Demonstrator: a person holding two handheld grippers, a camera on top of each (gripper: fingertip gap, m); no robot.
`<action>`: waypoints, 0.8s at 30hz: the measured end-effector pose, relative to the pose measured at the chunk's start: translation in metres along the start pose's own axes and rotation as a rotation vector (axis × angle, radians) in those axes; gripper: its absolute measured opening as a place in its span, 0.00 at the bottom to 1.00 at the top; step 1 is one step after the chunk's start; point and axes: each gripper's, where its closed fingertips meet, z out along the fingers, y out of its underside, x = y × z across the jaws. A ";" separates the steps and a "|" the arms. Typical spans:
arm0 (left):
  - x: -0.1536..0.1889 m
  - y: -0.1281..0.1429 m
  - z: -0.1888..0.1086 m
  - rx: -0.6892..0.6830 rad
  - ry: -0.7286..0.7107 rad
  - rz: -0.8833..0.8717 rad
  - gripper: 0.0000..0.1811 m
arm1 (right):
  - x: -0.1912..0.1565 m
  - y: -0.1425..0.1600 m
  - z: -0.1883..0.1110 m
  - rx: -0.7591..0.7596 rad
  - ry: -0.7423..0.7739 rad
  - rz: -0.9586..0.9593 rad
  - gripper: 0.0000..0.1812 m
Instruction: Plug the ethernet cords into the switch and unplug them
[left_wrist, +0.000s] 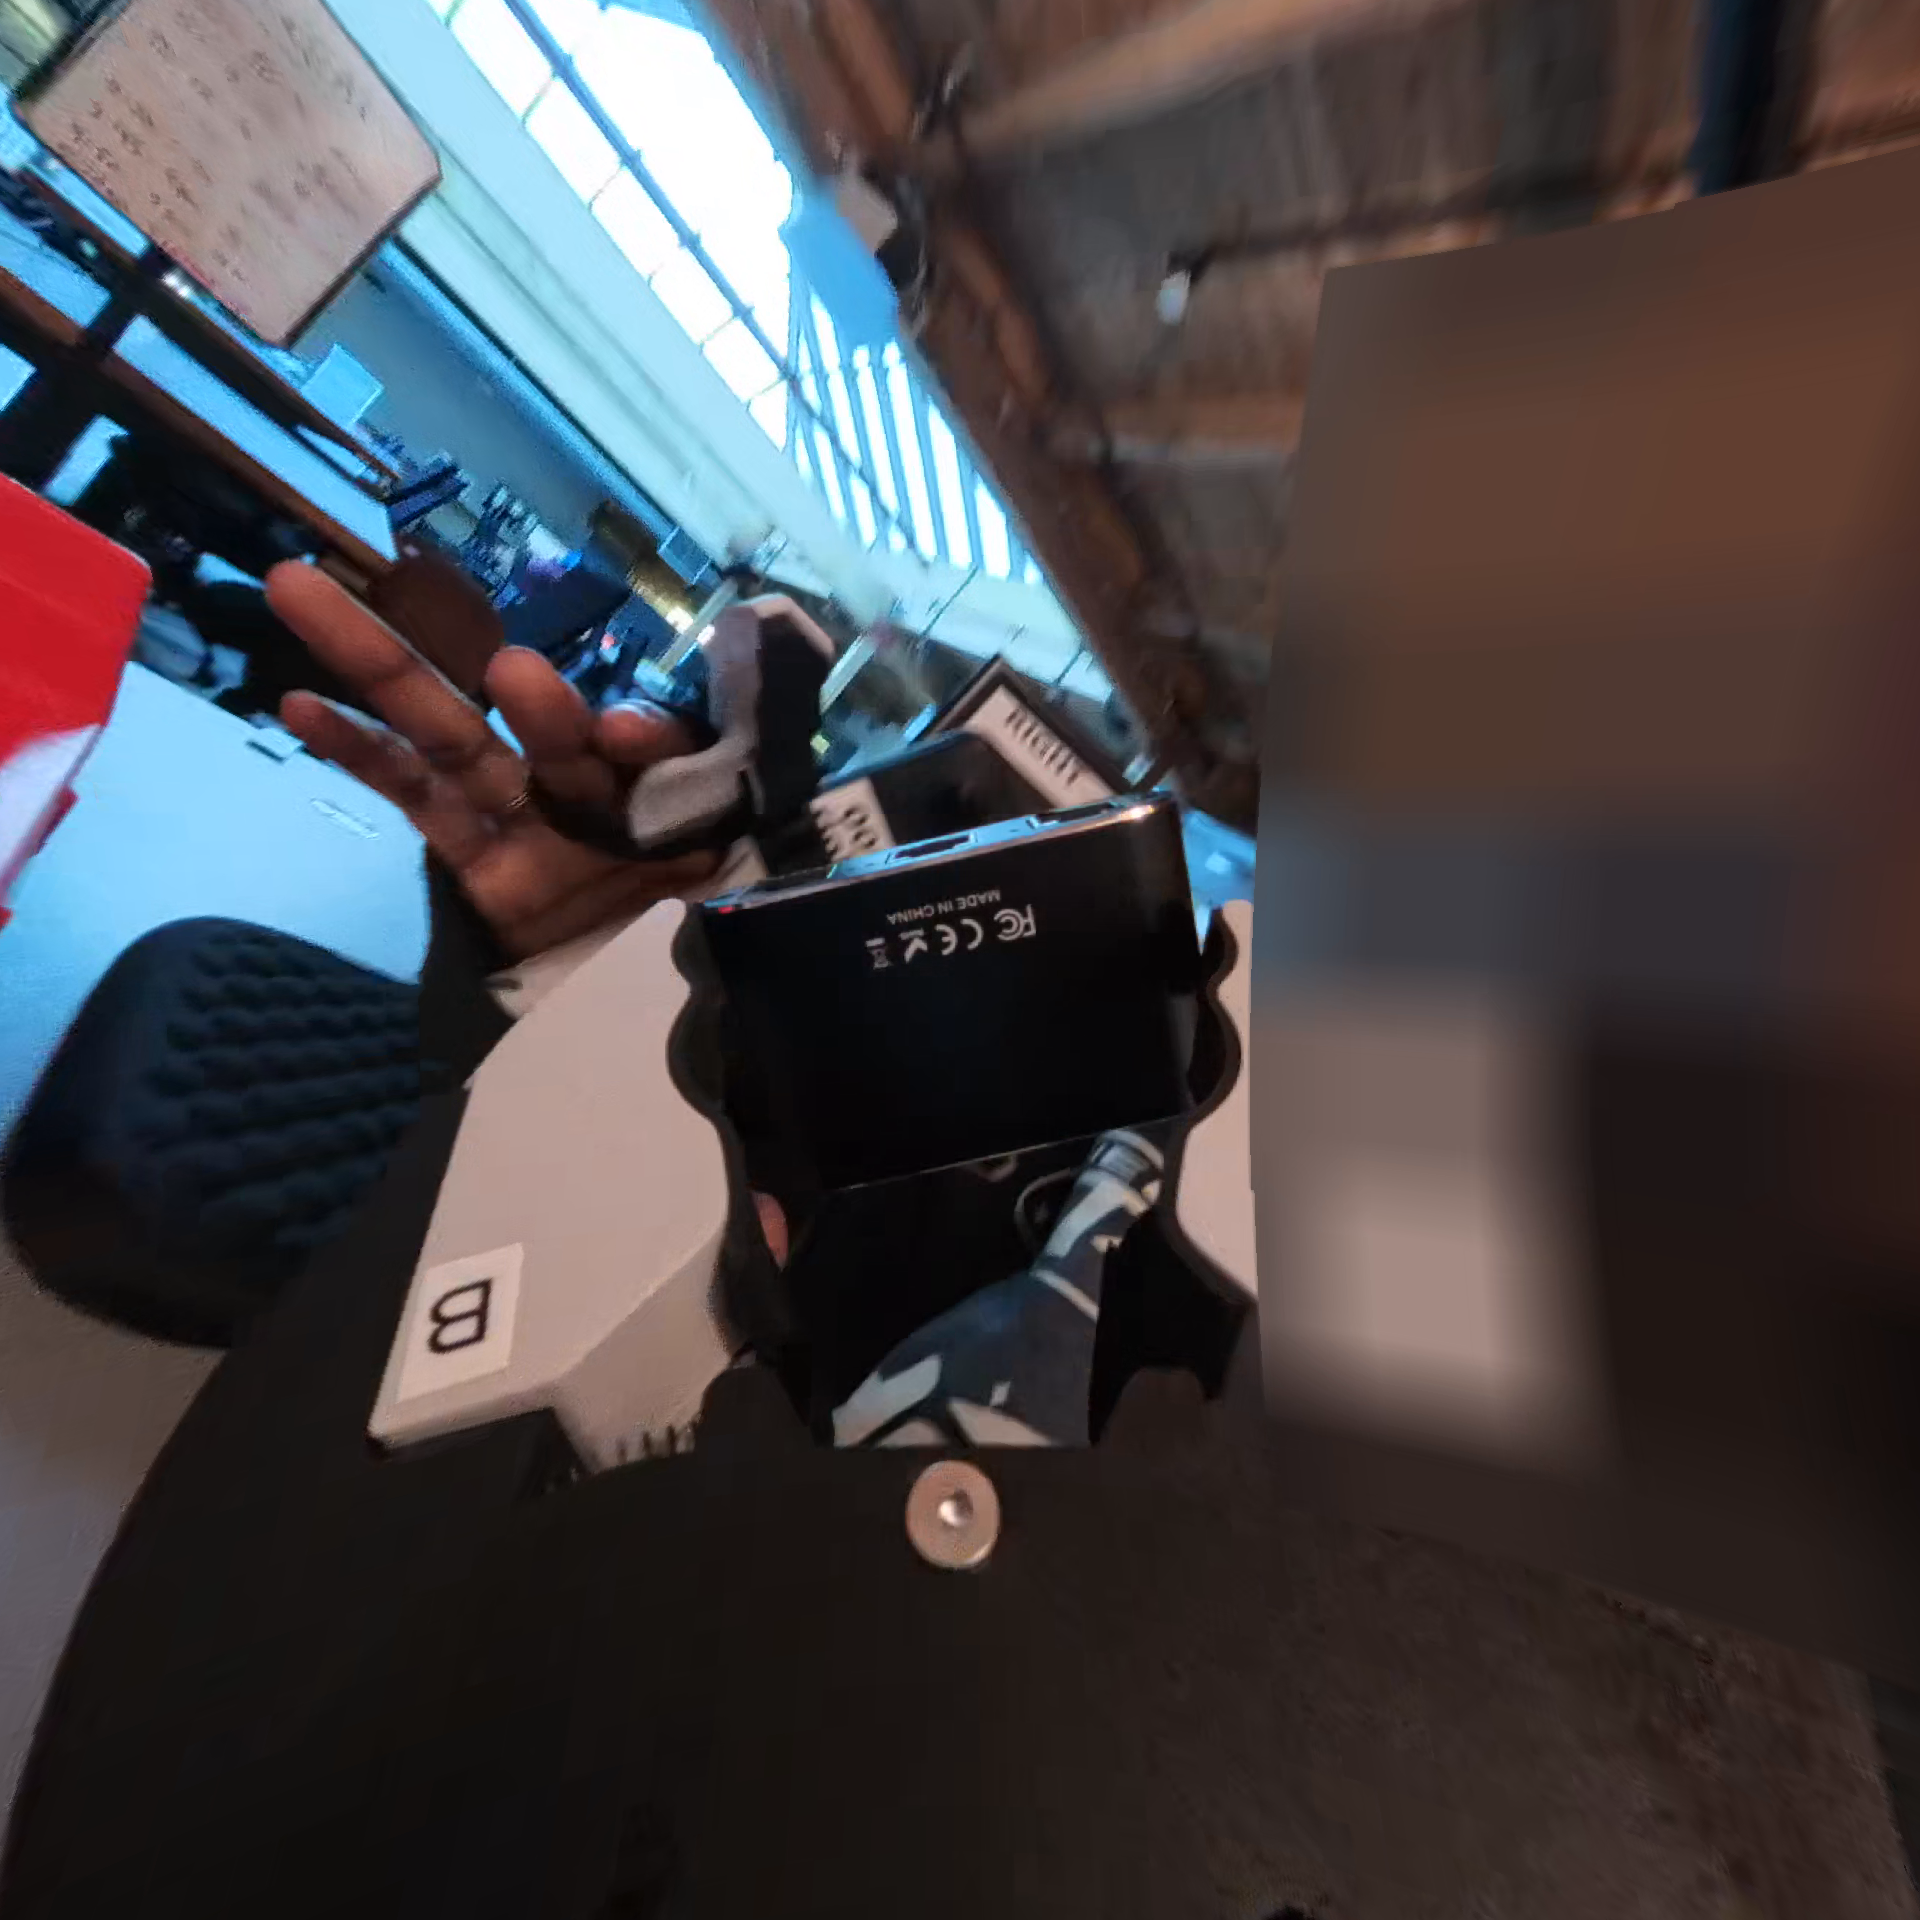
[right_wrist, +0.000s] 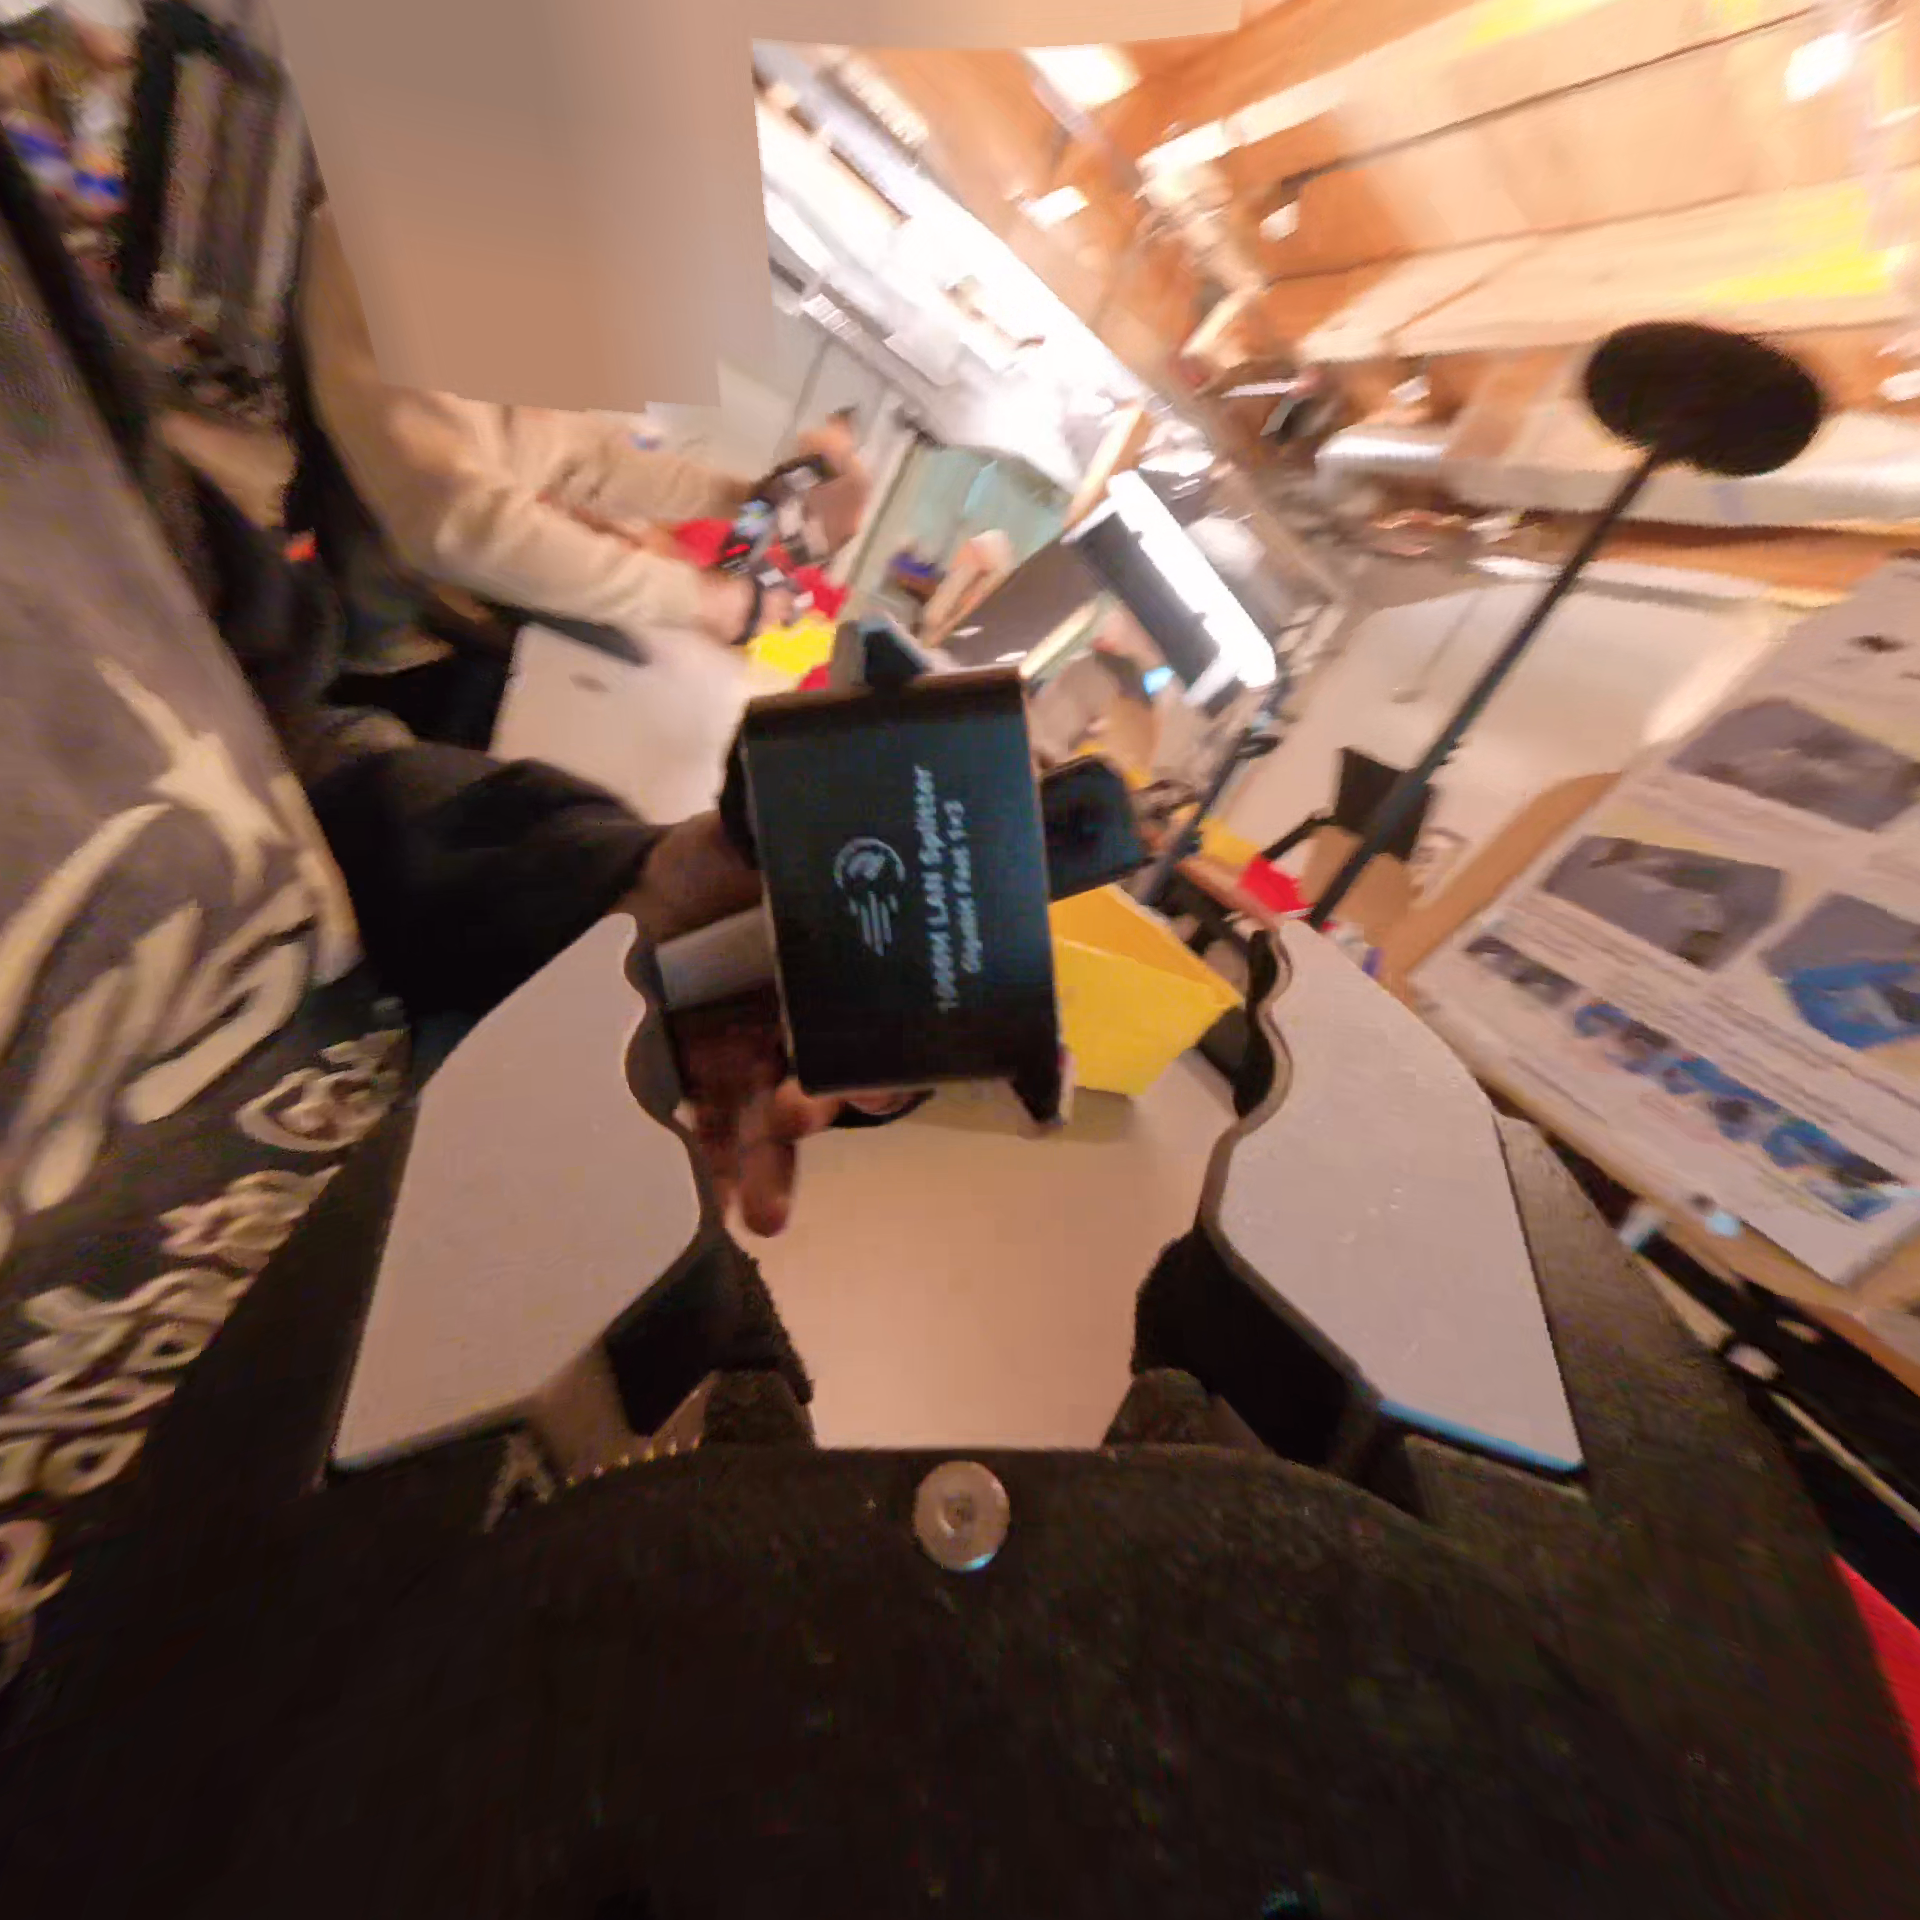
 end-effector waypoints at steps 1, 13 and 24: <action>0.002 0.005 0.002 -0.043 -0.011 0.044 0.50 | -0.010 -0.003 0.000 -0.026 -0.077 0.005 0.57; 0.020 0.063 -0.002 -0.469 -0.010 0.363 0.49 | -0.064 -0.017 0.001 -0.414 -0.790 -0.370 0.28; 0.065 -0.040 -0.059 -0.194 -0.386 0.841 0.56 | -0.048 0.059 -0.002 -0.820 -0.950 -0.901 0.13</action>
